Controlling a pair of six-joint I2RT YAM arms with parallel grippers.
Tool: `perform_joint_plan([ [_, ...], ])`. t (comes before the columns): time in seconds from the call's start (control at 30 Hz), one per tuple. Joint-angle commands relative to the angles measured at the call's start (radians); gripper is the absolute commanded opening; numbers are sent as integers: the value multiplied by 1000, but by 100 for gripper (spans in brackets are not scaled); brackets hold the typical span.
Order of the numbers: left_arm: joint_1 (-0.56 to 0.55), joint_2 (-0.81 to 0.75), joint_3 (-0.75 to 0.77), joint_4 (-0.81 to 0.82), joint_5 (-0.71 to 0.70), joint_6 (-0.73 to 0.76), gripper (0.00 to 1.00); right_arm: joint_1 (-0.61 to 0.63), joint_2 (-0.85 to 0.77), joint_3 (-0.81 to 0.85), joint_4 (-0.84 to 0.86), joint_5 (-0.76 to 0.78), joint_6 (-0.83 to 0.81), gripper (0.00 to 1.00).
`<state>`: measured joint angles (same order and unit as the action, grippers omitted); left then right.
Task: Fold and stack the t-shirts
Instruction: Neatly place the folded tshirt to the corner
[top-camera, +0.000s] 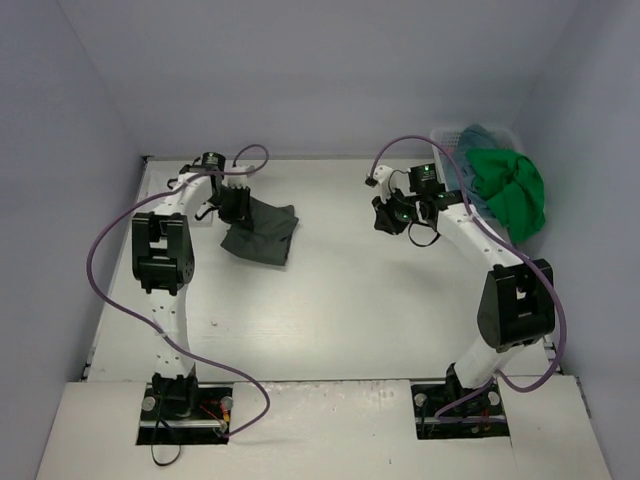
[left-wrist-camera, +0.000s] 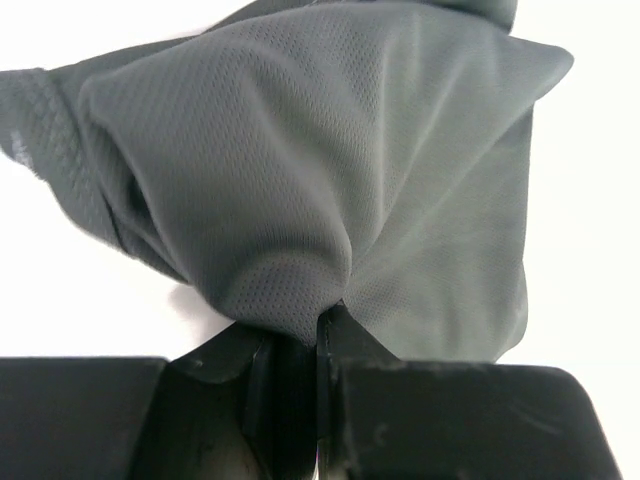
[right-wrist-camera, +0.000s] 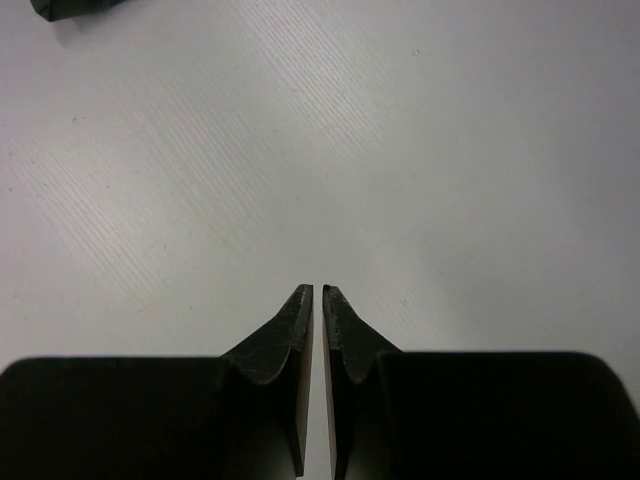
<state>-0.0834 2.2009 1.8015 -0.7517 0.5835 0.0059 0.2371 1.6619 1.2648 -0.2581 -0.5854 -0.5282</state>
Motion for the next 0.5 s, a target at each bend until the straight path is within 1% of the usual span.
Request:
perform_joint_plan([
  [0.0, 23, -78, 108, -63, -51, 81, 0, -1, -70, -1, 11, -39, 2, 6],
  [0.23, 34, -83, 254, -152, -108, 154, 0, -5, -82, -4, 11, -53, 5, 5],
  [0.47, 77, -53, 380, -198, -145, 195, 0, -10, -94, -19, 10, -54, 4, 4],
])
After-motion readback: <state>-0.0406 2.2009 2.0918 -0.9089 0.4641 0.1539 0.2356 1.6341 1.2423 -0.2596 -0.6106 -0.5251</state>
